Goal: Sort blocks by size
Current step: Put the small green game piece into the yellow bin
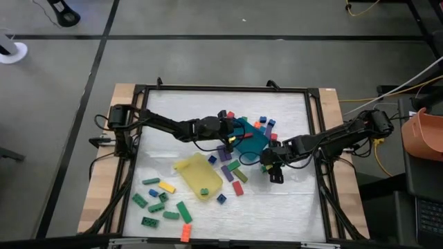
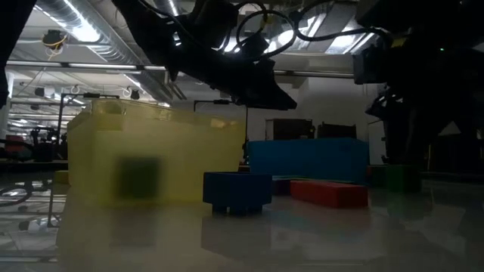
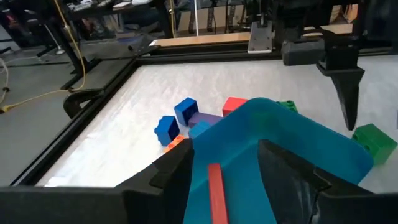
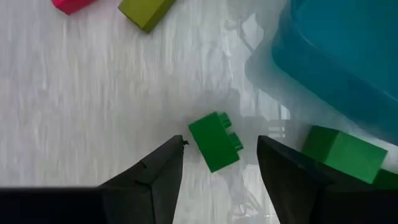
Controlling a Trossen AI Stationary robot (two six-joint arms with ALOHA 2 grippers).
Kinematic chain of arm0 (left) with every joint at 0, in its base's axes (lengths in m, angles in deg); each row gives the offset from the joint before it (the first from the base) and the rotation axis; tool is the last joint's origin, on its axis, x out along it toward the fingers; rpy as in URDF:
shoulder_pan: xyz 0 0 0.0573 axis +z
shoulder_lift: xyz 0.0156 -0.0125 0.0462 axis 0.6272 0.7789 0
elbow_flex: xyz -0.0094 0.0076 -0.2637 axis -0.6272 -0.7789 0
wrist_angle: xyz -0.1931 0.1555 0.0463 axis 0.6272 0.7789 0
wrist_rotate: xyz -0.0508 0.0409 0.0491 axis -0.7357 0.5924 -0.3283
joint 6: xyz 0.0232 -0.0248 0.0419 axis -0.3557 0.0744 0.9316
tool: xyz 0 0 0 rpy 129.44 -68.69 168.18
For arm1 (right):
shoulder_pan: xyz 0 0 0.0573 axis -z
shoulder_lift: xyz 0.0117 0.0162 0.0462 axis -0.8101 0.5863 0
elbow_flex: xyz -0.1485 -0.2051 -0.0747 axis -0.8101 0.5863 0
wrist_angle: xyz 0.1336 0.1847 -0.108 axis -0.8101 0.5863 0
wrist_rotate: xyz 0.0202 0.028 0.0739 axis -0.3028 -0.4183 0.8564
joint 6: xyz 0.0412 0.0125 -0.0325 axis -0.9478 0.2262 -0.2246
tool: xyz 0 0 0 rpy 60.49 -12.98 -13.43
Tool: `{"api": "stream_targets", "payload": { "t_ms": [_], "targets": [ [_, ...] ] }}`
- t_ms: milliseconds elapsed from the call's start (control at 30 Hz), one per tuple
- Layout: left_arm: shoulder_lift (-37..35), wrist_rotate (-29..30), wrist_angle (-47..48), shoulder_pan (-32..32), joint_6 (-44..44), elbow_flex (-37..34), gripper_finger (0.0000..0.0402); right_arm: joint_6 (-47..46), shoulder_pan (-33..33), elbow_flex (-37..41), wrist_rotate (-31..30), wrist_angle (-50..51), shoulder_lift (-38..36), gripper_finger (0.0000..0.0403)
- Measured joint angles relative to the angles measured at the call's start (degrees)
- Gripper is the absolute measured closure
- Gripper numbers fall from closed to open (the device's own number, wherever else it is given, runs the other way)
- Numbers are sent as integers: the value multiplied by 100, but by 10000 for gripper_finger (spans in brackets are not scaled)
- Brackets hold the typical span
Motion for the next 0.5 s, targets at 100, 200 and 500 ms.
{"api": "stream_targets", "payload": {
  "t_ms": [100, 200, 500],
  "targets": [
    [0, 0, -2, -1, -2, 0, 234, 1, 0, 12, 0, -11, 0, 196],
    [0, 0, -3, -22, -17, 0, 234, 1, 0, 10, 0, -123, 36, 196],
    [-25, -1, 29, -144, 311, 0, 234, 122, 0, 10, 42, -199, 574, 196]
  ]
}}
